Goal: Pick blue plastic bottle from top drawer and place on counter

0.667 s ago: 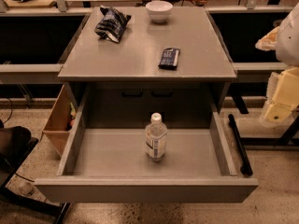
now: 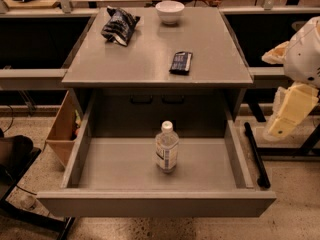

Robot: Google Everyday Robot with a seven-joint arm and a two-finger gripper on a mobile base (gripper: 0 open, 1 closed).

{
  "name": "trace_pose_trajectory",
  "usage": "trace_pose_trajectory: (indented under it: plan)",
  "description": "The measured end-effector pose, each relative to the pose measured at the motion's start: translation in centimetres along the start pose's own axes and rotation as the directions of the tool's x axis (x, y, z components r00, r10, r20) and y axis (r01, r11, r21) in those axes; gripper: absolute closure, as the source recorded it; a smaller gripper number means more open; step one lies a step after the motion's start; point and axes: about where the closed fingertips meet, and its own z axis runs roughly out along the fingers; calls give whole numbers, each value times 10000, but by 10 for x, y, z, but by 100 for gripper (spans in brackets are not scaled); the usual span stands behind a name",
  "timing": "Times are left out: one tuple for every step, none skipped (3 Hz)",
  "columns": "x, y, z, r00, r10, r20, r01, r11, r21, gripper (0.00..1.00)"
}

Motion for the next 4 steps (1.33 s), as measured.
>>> trace_pose_trajectory:
  plan:
    - [-17, -1, 61, 9799, -62, 1993, 164, 9986, -496, 0]
    - [-54, -8, 119, 8981, -104, 4396, 431, 9970, -645, 0]
    - [-84, -9, 161, 7620, 113, 6475, 391, 9972, -634, 0]
    - [-94, -3, 199, 6180, 559, 7842, 158, 9964, -835, 0]
